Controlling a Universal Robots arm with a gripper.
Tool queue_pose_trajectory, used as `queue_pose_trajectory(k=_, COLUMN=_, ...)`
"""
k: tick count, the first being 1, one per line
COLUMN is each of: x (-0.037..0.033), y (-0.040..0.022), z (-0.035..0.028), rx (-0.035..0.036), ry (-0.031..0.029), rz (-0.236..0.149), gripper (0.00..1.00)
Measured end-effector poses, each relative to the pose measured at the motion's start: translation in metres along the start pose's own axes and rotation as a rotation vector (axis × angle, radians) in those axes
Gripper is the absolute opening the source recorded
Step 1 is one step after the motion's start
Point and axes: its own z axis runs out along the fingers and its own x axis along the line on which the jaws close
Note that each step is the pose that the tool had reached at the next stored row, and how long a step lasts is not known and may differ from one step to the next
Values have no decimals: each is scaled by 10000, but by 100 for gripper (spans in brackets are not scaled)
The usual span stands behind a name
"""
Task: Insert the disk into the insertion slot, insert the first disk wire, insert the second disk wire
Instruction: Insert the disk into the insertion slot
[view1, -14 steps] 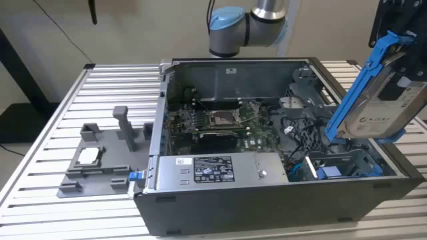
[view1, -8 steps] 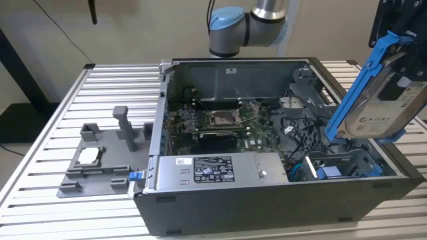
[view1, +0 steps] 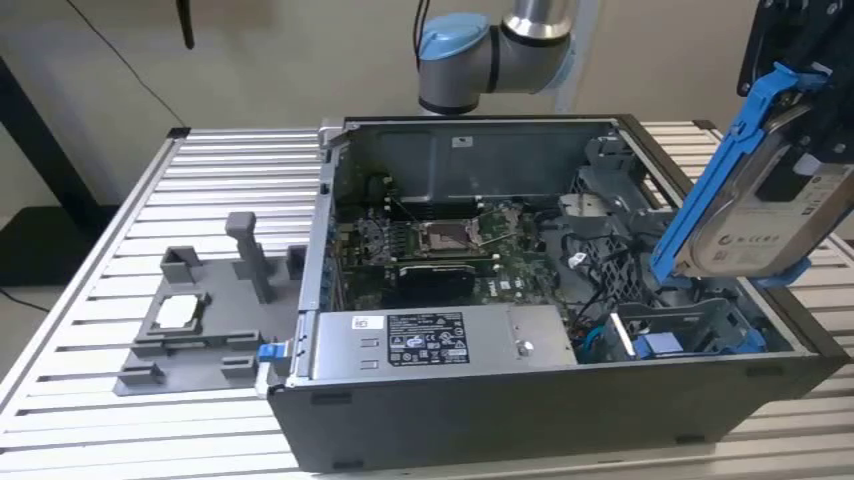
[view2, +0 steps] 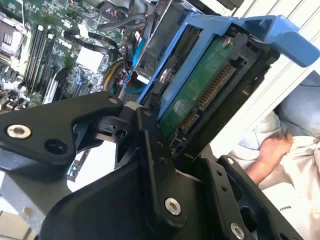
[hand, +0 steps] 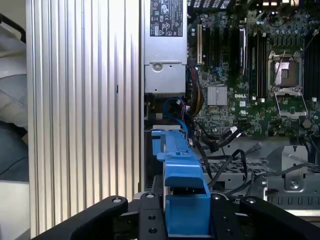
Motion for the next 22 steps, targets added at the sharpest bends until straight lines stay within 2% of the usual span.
queue_pose_trajectory(k=5, x=0, y=-3, z=70, rx=11, ry=0, rz=-20, gripper=32)
queue_pose_trajectory(k=15, x=-1, y=-9, z=229, rx=129, ry=32, rz=-283, gripper=32)
queue_pose_trajectory(k=19, x=-1, y=-11, z=274, rx=206, ry=43, rz=-353, gripper=32)
queue_pose_trajectory(k=22, x=-1, y=-11, z=281, rx=218, ry=47, rz=-364, gripper=32)
